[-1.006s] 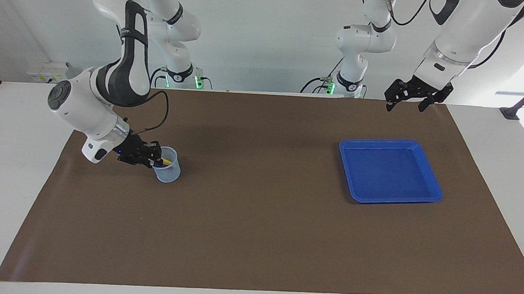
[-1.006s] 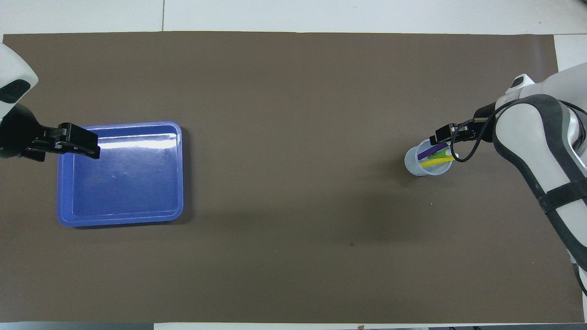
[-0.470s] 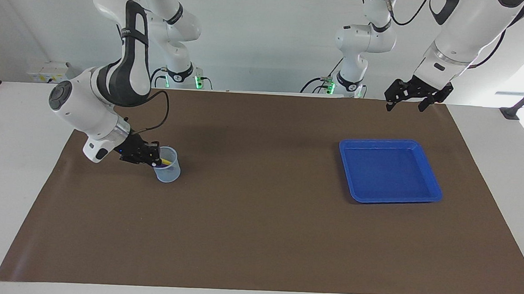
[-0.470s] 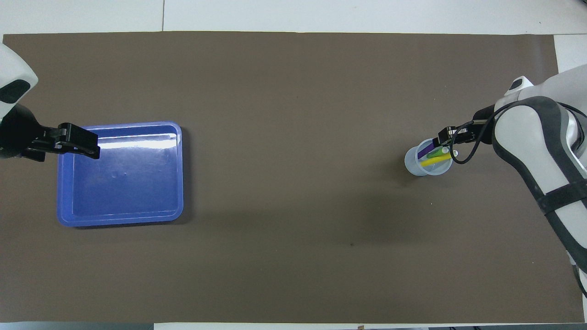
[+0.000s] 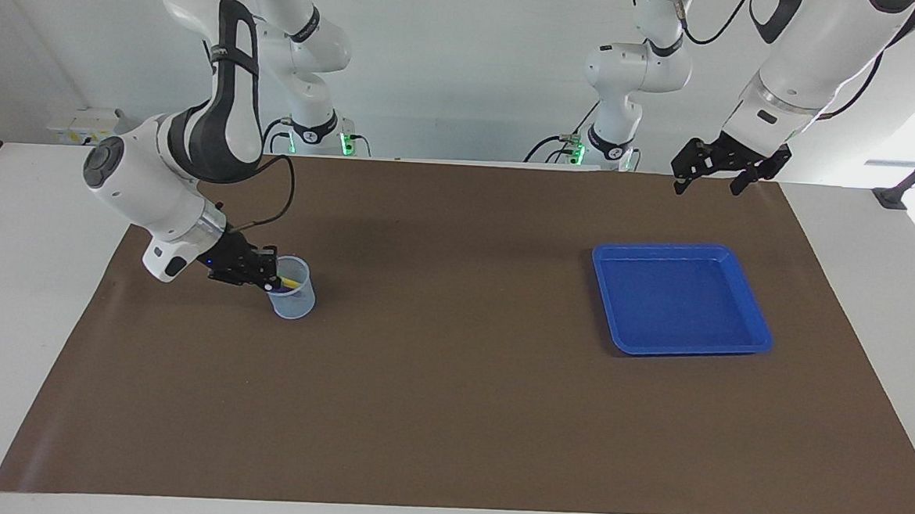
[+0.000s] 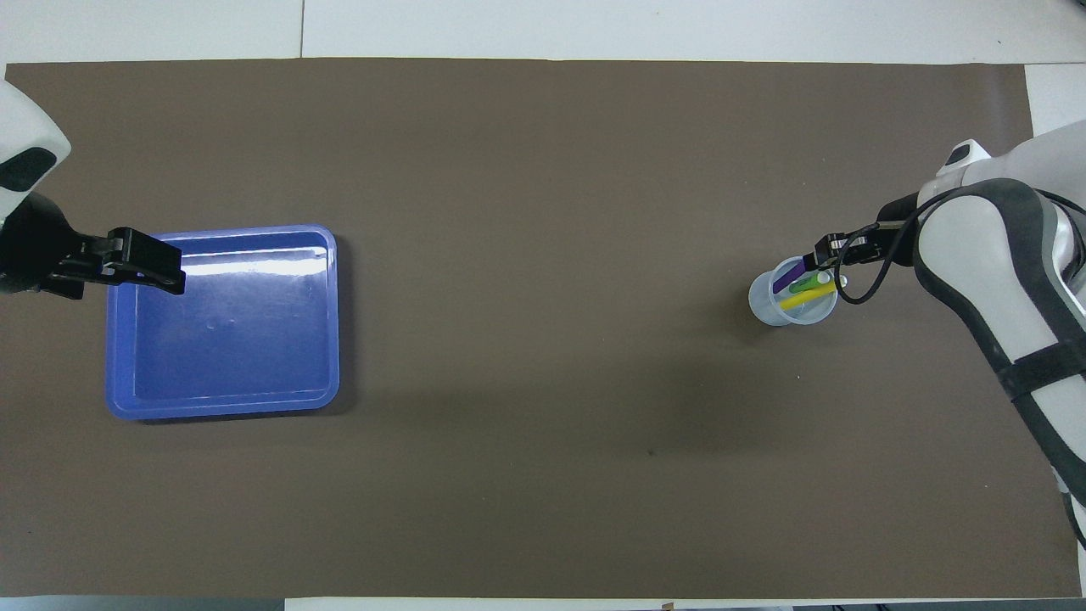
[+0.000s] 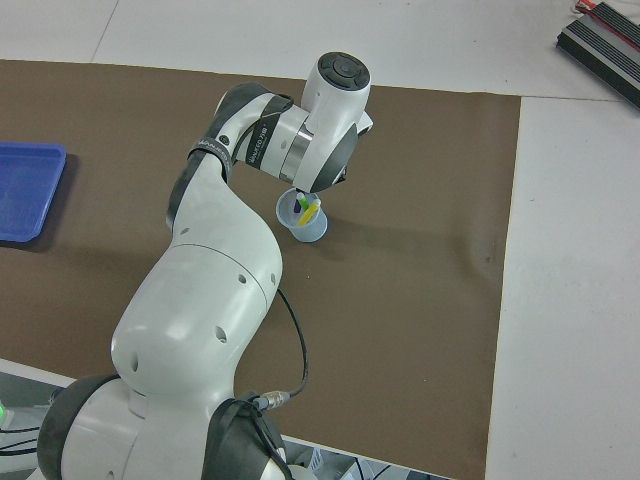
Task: Right arm passes pens to left for tray arrangement
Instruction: 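Reach the right gripper down into the cup and grasp the purple pen, then lift the purple pen with the right gripper while the left gripper approaches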
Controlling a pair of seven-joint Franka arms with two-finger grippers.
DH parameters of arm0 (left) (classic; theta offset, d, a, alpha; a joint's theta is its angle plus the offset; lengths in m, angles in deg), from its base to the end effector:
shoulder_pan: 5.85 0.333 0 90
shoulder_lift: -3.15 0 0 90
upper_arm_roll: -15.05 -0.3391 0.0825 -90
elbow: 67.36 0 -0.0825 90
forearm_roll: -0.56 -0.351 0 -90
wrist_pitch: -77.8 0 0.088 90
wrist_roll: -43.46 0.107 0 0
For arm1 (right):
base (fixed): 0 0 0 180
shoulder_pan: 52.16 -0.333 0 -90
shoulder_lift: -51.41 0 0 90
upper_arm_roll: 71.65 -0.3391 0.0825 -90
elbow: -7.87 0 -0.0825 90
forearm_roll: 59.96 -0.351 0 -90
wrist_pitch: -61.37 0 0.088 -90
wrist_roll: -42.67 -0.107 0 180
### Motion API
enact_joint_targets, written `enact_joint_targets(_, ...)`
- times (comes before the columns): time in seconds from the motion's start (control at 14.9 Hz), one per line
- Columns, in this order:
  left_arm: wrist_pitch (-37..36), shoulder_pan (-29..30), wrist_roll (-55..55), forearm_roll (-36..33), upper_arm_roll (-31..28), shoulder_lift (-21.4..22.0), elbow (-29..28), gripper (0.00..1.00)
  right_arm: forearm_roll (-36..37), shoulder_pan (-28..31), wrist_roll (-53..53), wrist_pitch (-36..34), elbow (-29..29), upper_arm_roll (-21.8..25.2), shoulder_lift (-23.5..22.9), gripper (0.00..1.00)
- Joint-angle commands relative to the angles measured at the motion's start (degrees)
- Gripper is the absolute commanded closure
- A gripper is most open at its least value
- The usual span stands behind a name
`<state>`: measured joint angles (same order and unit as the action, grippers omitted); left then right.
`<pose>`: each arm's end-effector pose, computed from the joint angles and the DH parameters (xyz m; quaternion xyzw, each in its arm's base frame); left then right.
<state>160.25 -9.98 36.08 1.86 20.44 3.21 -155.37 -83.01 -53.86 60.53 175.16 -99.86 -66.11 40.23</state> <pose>0.4999 -0.0866 0.6523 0.9986 -0.0196 -0.0491 0.0041 0.5747 -0.0110 0.4422 -0.9840 -0.0322 0.0099 0.1749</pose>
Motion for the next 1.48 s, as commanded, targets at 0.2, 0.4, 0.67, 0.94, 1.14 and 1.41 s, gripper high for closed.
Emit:
enact_joint_targets(0.2,-0.1,-0.2,-0.8,-0.1,0.0,2.0,-2.6,0.00,-0.3,-0.2,-15.0,-2.6,0.8,-2.0,8.6,1.00)
enact_joint_targets(0.4,0.2,-0.3,-2.3,0.0,0.0,2.5,-3.5,0.00,1.1,-0.2,-23.6,-7.3,5.7,-4.2,9.2,1.00)
enact_joint_targets(0.67,0.3,-0.3,-7.1,2.5,0.0,2.5,-3.6,0.00,-0.1,-0.2,-38.5,-7.3,8.7,-10.6,8.8,1.00)
enact_joint_targets(0.94,0.8,-0.1,-21.0,9.8,0.0,2.4,-3.6,0.00,-10.9,-0.2,-53.4,-1.5,8.5,-16.0,8.5,1.00)
enact_joint_targets(1.14,4.2,-0.3,-36.8,15.6,0.0,2.3,-4.2,0.00,-16.0,-0.2,-63.3,3.2,8.5,-20.1,8.1,1.00)
enact_joint_targets(1.41,12.2,-1.5,-59.4,21.5,0.4,2.5,-6.0,0.00,-23.0,-0.2,-74.3,8.4,9.8,-26.0,6.7,1.00)
